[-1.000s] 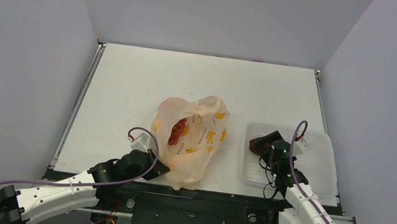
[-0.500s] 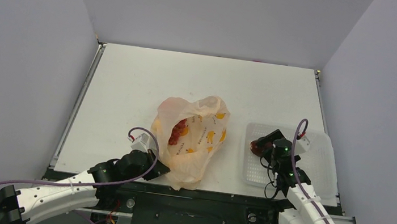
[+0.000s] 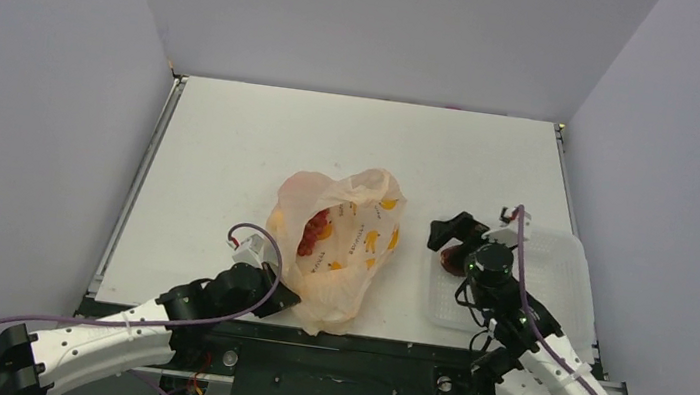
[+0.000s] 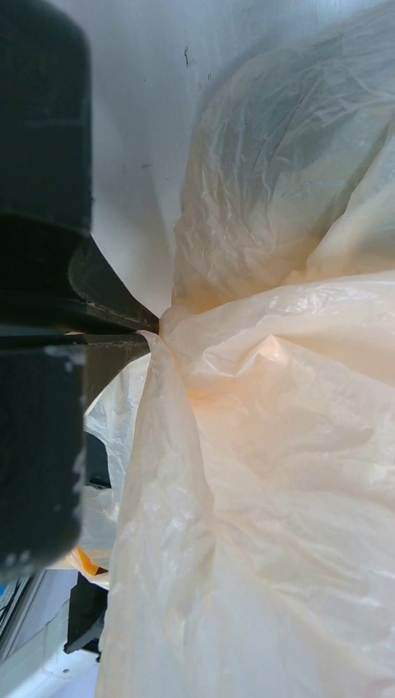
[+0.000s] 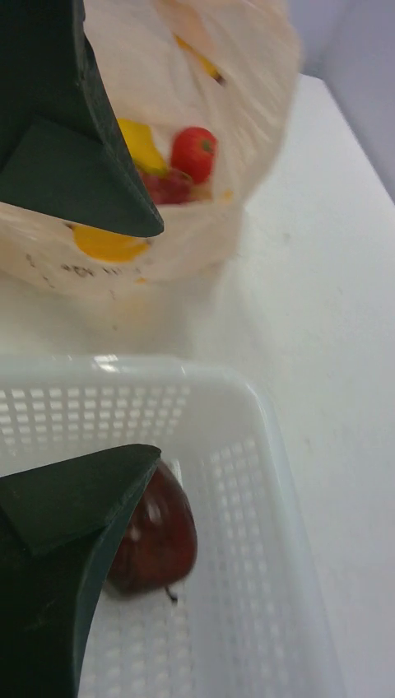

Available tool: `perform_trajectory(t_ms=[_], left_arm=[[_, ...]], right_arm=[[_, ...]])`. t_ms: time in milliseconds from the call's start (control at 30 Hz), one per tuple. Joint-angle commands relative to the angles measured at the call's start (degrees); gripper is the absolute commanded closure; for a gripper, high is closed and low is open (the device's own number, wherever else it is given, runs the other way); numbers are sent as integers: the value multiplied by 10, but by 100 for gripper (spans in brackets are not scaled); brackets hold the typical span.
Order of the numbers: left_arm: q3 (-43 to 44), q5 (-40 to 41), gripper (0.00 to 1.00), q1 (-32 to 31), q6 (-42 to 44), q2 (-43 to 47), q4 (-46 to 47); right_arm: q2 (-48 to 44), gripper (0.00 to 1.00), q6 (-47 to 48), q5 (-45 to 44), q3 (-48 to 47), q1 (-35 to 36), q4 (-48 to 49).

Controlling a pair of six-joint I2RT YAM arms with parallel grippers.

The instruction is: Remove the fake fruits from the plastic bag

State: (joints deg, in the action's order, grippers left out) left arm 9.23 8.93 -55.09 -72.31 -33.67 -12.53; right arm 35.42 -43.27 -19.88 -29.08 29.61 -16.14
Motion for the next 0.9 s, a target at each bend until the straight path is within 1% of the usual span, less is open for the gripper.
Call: perform_trajectory(t_ms=[0, 33, 67, 100, 133, 167, 200, 233, 300, 367, 500, 533, 600, 633, 733, 867], left_arm=[[24, 1, 100, -3, 7, 3, 33], [24, 4, 100, -3, 8, 3, 31], [25, 6, 100, -3, 8, 4, 27], [27, 8, 100, -3, 7, 5, 24], [29, 9, 100, -3, 7, 5, 17], [30, 9, 100, -3, 6, 8, 15], [31, 9, 100, -3, 6, 8, 12], [31, 10, 100, -3, 7, 11, 10], [33, 13, 100, -3, 6, 18, -3], [29, 15, 100, -3, 2, 24, -8], [16, 12, 100, -3, -4, 31, 6], [15, 12, 100, -3, -4, 29, 9], [12, 9, 100, -3, -5, 24, 17], [11, 8, 100, -3, -5, 22, 23], [10, 5, 100, -3, -5, 13, 33], [10, 0, 100, -3, -3, 4, 43]], right_arm=[[49, 10, 80, -6, -30, 140, 83], [56, 11, 89, -3, -31, 192, 116], [73, 12, 104, 1, -29, 217, 133], [83, 15, 108, 12, -27, 260, 177], [107, 17, 106, 20, -25, 278, 197], [138, 24, 101, 22, -24, 308, 231], [154, 27, 84, 21, -24, 320, 249], [192, 32, 73, 19, -25, 338, 281], [249, 35, 38, 11, -31, 355, 325], [297, 35, 20, 0, -44, 364, 355], [366, 36, 2, -16, -69, 369, 397], [378, 38, -1, -23, -75, 369, 400], [414, 46, -15, -30, -95, 369, 401], [436, 53, -34, -32, -114, 369, 394], [472, 57, -61, -36, -143, 371, 384], [513, 58, -95, -72, -156, 371, 374]])
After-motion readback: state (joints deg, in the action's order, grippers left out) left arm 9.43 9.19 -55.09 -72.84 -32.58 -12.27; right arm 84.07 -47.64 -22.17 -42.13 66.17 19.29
